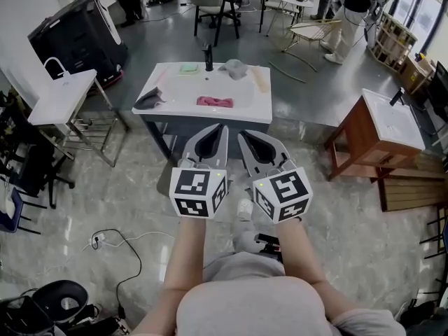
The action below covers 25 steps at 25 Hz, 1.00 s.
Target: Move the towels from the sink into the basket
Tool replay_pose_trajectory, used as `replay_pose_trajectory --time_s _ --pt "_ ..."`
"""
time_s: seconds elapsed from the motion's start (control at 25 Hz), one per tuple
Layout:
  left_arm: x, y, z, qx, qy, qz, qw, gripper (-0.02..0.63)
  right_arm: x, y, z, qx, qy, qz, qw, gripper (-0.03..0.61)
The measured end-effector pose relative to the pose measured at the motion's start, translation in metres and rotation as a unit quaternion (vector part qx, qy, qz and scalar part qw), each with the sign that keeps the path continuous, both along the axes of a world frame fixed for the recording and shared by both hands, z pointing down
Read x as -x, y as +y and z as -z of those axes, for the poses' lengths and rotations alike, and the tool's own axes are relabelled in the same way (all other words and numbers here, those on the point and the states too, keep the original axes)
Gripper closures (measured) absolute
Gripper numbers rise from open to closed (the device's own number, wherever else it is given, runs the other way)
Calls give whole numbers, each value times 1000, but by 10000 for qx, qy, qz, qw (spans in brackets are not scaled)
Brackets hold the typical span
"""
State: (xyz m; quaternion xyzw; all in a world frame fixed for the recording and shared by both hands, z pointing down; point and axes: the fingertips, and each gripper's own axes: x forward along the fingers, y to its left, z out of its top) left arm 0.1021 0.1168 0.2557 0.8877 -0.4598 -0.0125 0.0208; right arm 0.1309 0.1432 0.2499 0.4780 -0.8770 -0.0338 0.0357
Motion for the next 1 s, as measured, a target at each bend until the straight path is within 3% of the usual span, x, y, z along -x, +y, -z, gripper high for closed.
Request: replay_pose_trajectory --time_s 1.0 --pt "-32 -205 -29 237 -134 279 9992 620 -34 -211 -19 46 7 236 9997 560"
